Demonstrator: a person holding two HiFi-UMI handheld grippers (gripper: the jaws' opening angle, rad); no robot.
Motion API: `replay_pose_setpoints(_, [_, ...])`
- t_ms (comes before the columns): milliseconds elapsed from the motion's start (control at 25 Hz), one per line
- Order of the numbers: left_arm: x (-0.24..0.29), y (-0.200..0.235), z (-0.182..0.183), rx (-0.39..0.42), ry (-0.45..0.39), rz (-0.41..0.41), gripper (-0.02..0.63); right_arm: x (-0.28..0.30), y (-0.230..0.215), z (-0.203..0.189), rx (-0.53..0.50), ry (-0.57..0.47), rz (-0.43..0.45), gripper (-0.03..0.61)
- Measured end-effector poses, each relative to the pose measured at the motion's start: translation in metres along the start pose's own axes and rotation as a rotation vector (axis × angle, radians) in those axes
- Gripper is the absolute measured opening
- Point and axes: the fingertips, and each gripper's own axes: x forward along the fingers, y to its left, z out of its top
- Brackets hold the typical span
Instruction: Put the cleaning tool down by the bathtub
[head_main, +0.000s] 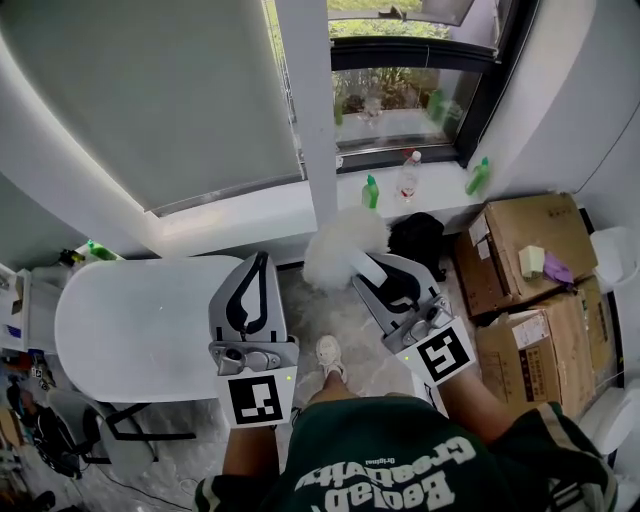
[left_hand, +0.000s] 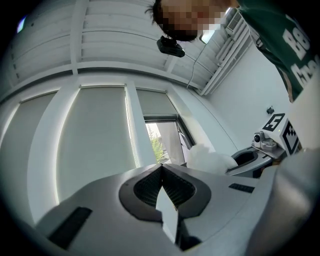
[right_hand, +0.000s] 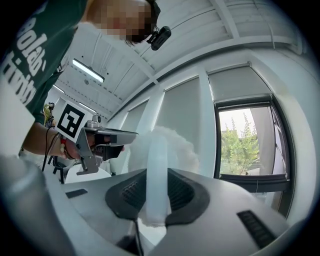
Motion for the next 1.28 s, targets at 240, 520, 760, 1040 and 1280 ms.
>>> replay_pose_setpoints(240, [0.039,0.030,-0.026,-0.032,0.010,-0.032,0.006,0.049,-0.019,-0.012,-0.006,0.032,-0.027,0.092])
replay_pose_setpoints(520, [0.078,0.058,-0.045,-0.043,0.003,-0.068,0.006,0.095,-0.034,-0.014,-0.023,0.037,-0.057,0.092])
replay_pose_setpoints(760, [0.093,0.077,-0.053,-0.025,-0.020,-0.088,0.006,0.123,-0.037,-0.015,-0.040,0.043,-0.064,0.092])
replay_pose_setpoints(1040, [0.102,0.094,-0.071,-0.035,0.002,-0.074,0.006,0.144,-0.035,-0.024,-0.034,0.055,-0.047,0.092])
replay_pose_setpoints(1280, [0.107,0.097,-0.079,-0.031,0.033,-0.078,0.006,0.153,-0.039,-0.028,-0.015,0.051,-0.041,0.092])
